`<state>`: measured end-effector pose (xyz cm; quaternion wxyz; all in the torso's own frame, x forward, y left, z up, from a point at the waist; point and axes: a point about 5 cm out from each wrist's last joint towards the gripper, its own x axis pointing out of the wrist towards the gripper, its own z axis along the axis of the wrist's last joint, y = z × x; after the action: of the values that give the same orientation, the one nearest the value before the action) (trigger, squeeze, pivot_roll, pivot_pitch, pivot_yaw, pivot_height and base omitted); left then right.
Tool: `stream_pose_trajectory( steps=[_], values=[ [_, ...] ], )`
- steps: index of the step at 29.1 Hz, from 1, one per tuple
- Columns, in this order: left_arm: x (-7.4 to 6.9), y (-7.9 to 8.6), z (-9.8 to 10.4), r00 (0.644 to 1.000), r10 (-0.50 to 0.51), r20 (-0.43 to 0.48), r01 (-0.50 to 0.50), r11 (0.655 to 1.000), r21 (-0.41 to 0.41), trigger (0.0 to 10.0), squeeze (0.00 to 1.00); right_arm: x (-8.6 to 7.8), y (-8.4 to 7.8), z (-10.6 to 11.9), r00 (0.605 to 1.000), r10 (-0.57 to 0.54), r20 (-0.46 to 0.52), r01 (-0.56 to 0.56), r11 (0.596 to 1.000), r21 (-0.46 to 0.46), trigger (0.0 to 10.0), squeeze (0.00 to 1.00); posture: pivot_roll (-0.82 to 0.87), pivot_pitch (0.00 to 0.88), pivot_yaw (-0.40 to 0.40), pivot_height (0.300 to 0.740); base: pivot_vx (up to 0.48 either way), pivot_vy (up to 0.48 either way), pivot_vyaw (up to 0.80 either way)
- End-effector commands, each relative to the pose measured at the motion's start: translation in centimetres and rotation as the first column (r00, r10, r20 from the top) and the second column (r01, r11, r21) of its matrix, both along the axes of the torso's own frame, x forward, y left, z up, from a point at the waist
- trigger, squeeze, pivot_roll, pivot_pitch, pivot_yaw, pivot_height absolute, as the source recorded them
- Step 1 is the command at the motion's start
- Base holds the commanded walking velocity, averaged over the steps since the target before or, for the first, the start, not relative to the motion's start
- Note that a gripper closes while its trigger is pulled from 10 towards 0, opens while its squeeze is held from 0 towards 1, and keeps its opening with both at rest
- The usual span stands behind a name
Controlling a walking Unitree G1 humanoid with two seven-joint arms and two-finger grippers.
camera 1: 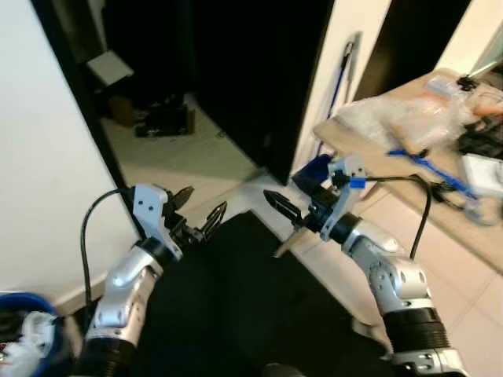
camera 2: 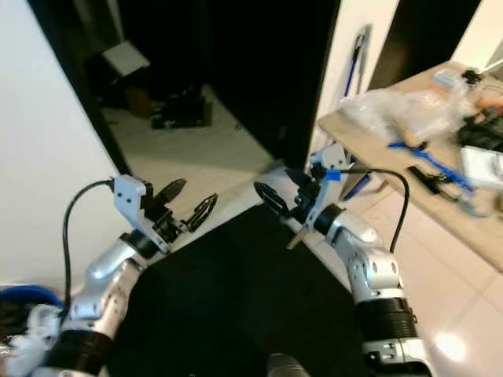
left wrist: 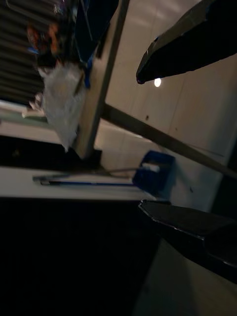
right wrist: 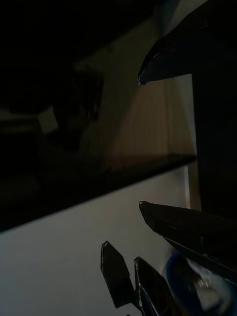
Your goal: Picking trash to rubbish bin
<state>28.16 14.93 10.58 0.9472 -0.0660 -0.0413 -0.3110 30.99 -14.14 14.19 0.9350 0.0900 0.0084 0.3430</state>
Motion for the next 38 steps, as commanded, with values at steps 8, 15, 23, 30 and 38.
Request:
stream_pose_trajectory(
  steps=[8,15,23,30,38],
  values=[
    [-0.03,0.17,-0.34,1.0,-0.002,-0.007,0.002,1.0,0.012,10.0,0.0,-0.08,0.45,-0.28,1.0,0.012,-0.01,-0.012,1.0,-0.003,10.0,0.0,0.02,0.0,-0.005,0.74,0.0,0.0,-0.79],
    [-0.03,0.21,-0.44,1.0,-0.002,-0.006,0.002,1.0,0.012,10.0,0.0,-0.07,0.45,-0.4,1.0,0.011,-0.012,-0.011,1.0,-0.001,10.0,0.0,0.02,0.0,-0.005,0.74,0.0,0.0,-0.79],
    [-0.04,0.22,-0.44,1.0,-0.001,0.0,0.001,1.0,0.012,10.0,0.0,-0.06,0.4,-0.35,1.0,0.01,-0.012,-0.01,1.0,0.0,10.0,0.0,0.02,0.0,-0.003,0.74,0.0,0.0,-0.79],
    [-0.01,0.2,-0.42,1.0,-0.002,0.01,0.002,1.0,0.013,10.0,0.0,-0.07,0.34,-0.3,1.0,0.009,-0.01,-0.009,1.0,-0.001,10.0,0.0,0.02,0.0,-0.004,0.74,0.0,0.0,-0.79],
    [0.0,0.2,-0.43,1.0,-0.001,0.017,0.0,1.0,0.012,10.0,0.0,-0.07,0.34,-0.27,1.0,0.008,-0.01,-0.008,1.0,-0.001,10.0,0.0,0.02,0.0,-0.002,0.74,0.0,0.0,-0.79]
  ],
)
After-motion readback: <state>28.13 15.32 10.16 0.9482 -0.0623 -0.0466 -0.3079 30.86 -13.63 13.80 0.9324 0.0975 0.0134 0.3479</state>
